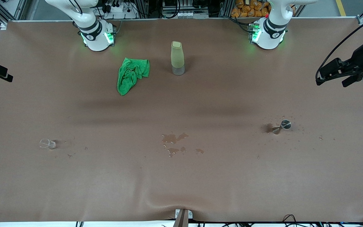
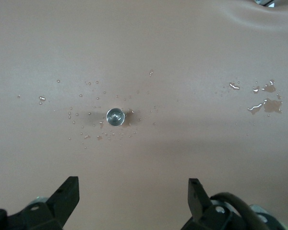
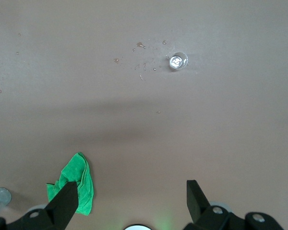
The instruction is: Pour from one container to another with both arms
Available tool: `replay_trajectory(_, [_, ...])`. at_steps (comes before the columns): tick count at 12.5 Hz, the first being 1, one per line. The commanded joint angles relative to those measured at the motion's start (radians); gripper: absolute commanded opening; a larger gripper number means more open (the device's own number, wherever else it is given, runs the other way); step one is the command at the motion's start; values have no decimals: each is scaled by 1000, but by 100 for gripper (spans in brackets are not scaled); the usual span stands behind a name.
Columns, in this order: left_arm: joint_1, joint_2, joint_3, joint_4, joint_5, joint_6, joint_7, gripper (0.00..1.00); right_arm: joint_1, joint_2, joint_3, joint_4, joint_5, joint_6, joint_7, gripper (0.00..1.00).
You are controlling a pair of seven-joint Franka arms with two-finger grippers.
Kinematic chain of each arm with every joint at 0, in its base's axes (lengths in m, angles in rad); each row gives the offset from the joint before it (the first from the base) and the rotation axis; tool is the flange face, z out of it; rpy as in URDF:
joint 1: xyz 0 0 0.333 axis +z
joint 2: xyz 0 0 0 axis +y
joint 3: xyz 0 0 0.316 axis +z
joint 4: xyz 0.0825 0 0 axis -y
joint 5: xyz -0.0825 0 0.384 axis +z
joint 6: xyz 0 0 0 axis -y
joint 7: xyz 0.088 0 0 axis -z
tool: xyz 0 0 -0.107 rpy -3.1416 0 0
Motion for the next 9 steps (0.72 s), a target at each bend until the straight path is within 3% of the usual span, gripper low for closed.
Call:
replay_trajectory(1, [3, 6, -30, 19, 98, -4, -83, 100, -19, -13, 7, -12, -8, 10, -13, 100])
replay_trajectory(9, [0, 6, -10, 19, 93, 32, 87, 100, -22, -10, 7, -14, -8, 13, -13, 100])
